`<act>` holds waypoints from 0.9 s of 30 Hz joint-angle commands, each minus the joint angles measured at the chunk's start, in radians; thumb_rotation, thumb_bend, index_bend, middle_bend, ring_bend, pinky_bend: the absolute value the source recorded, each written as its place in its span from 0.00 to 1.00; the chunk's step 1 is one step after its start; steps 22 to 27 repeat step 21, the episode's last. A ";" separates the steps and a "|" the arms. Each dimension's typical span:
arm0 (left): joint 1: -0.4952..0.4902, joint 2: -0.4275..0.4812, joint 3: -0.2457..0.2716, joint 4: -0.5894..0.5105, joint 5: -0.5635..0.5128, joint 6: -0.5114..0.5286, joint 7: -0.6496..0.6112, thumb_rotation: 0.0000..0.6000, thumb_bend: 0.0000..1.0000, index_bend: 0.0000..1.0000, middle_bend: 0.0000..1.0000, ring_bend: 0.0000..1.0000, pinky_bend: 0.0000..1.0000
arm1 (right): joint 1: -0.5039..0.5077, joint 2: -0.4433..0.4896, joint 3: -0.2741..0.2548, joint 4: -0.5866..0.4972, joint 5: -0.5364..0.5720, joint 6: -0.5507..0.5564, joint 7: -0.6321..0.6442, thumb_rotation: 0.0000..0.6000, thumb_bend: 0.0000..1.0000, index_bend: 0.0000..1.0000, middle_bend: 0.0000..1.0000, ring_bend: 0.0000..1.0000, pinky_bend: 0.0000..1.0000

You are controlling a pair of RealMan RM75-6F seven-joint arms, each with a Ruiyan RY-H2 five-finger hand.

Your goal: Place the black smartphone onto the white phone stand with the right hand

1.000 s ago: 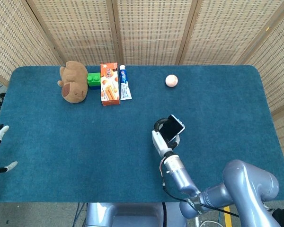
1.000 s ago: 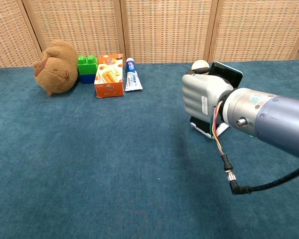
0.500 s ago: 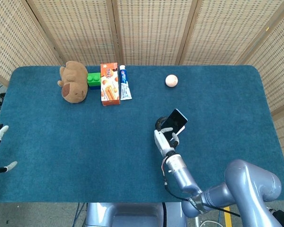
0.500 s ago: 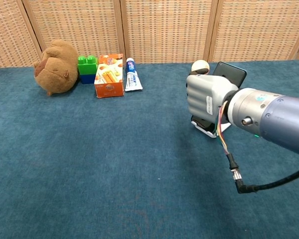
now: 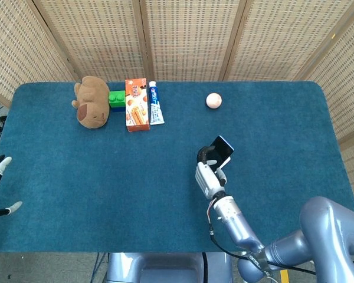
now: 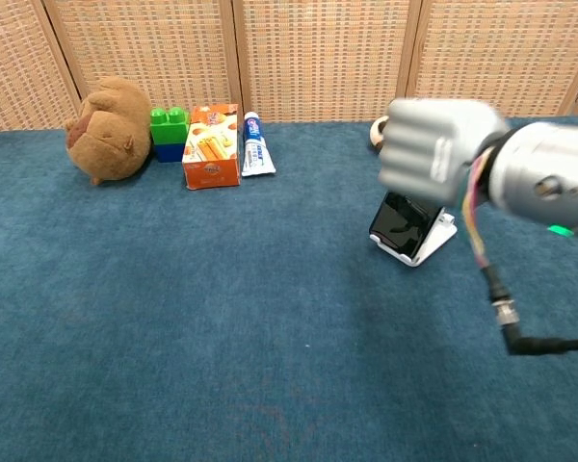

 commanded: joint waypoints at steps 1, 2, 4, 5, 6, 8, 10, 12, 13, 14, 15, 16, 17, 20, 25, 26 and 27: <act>0.003 0.001 0.003 0.000 0.008 0.007 -0.002 1.00 0.00 0.00 0.00 0.00 0.00 | -0.072 0.173 -0.062 -0.171 -0.153 0.091 0.145 1.00 0.52 0.43 0.24 0.21 0.29; 0.005 0.001 0.004 0.000 0.013 0.013 -0.004 1.00 0.00 0.00 0.00 0.00 0.00 | -0.100 0.224 -0.090 -0.200 -0.211 0.105 0.203 1.00 0.52 0.43 0.24 0.21 0.29; 0.009 0.001 0.006 0.001 0.022 0.024 -0.009 1.00 0.00 0.00 0.00 0.00 0.00 | -0.151 0.300 -0.136 -0.221 -0.306 0.124 0.315 1.00 0.52 0.43 0.24 0.21 0.29; 0.012 0.001 0.007 0.002 0.027 0.031 -0.012 1.00 0.00 0.00 0.00 0.00 0.00 | -0.180 0.337 -0.160 -0.222 -0.356 0.130 0.382 1.00 0.52 0.43 0.24 0.21 0.29; 0.015 0.000 0.008 0.003 0.034 0.040 -0.015 1.00 0.00 0.00 0.00 0.00 0.00 | -0.223 0.382 -0.190 -0.211 -0.424 0.138 0.487 1.00 0.52 0.43 0.24 0.21 0.29; 0.021 0.000 0.011 0.005 0.045 0.054 -0.019 1.00 0.00 0.00 0.00 0.00 0.00 | -0.294 0.439 -0.228 -0.167 -0.526 0.152 0.673 1.00 0.52 0.43 0.25 0.21 0.29; 0.028 -0.003 0.014 0.007 0.060 0.074 -0.022 1.00 0.00 0.00 0.00 0.00 0.00 | -0.384 0.478 -0.254 -0.073 -0.629 0.181 0.909 1.00 0.51 0.43 0.24 0.21 0.29; 0.035 -0.005 0.017 0.008 0.072 0.090 -0.021 1.00 0.00 0.00 0.00 0.00 0.00 | -0.464 0.488 -0.255 0.022 -0.681 0.216 1.103 1.00 0.42 0.38 0.20 0.18 0.26; 0.039 -0.008 0.019 0.010 0.081 0.103 -0.020 1.00 0.00 0.00 0.00 0.00 0.00 | -0.517 0.482 -0.245 0.084 -0.701 0.240 1.229 1.00 0.31 0.31 0.14 0.12 0.22; 0.044 -0.011 0.020 0.011 0.091 0.117 -0.015 1.00 0.00 0.00 0.00 0.00 0.00 | -0.567 0.473 -0.236 0.126 -0.696 0.255 1.351 1.00 0.23 0.26 0.10 0.08 0.19; 0.051 -0.019 0.018 0.014 0.098 0.139 -0.004 1.00 0.00 0.00 0.00 0.00 0.00 | -0.620 0.463 -0.228 0.162 -0.680 0.262 1.486 1.00 0.12 0.17 0.04 0.03 0.13; 0.057 -0.029 0.016 0.019 0.105 0.158 0.010 1.00 0.00 0.00 0.00 0.00 0.00 | -0.657 0.455 -0.220 0.202 -0.678 0.262 1.581 1.00 0.05 0.10 0.01 0.01 0.09; 0.062 -0.040 0.014 0.026 0.114 0.177 0.022 1.00 0.00 0.00 0.00 0.00 0.00 | -0.694 0.444 -0.209 0.244 -0.682 0.259 1.667 1.00 0.01 0.04 0.00 0.00 0.05; 0.072 -0.062 0.010 0.045 0.132 0.214 0.034 1.00 0.00 0.00 0.00 0.00 0.00 | -0.761 0.423 -0.184 0.303 -0.688 0.253 1.785 1.00 0.00 0.00 0.00 0.00 0.00; 0.074 -0.066 0.010 0.049 0.136 0.220 0.035 1.00 0.00 0.00 0.00 0.00 0.00 | -0.773 0.419 -0.179 0.310 -0.690 0.252 1.802 1.00 0.00 0.00 0.00 0.00 0.00; 0.074 -0.066 0.010 0.049 0.136 0.220 0.035 1.00 0.00 0.00 0.00 0.00 0.00 | -0.773 0.419 -0.179 0.310 -0.690 0.252 1.802 1.00 0.00 0.00 0.00 0.00 0.00; 0.074 -0.066 0.010 0.049 0.136 0.220 0.035 1.00 0.00 0.00 0.00 0.00 0.00 | -0.773 0.419 -0.179 0.310 -0.690 0.252 1.802 1.00 0.00 0.00 0.00 0.00 0.00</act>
